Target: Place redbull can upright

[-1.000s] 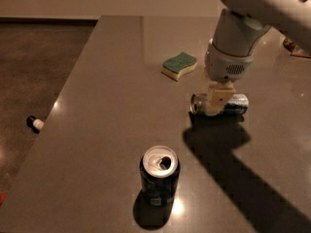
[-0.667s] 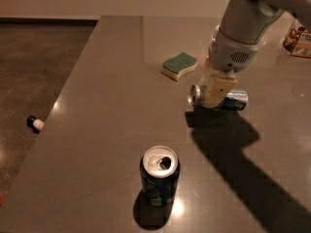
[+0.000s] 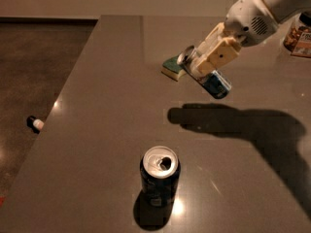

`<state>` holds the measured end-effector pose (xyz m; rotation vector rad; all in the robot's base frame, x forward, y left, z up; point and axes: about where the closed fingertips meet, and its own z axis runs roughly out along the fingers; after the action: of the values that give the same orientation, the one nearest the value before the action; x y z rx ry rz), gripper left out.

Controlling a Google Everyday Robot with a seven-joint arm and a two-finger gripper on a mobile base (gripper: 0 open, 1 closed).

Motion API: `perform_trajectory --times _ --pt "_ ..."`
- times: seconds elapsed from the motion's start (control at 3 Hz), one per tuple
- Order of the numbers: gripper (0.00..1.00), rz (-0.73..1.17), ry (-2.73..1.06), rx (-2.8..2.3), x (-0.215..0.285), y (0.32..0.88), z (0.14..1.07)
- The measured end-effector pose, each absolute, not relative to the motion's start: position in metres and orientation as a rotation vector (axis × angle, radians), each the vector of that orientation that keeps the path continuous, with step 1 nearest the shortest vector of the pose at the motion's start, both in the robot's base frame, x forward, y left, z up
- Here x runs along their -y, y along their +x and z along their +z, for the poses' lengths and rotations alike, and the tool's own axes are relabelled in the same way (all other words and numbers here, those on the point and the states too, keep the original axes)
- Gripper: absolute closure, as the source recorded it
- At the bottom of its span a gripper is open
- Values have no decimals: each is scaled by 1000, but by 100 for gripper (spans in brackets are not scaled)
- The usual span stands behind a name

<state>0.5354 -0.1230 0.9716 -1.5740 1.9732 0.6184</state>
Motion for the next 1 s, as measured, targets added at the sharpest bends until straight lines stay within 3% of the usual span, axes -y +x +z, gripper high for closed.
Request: perform_trajectory --times 1.0 --pt "100 709 -1077 -1691 148 543 968"
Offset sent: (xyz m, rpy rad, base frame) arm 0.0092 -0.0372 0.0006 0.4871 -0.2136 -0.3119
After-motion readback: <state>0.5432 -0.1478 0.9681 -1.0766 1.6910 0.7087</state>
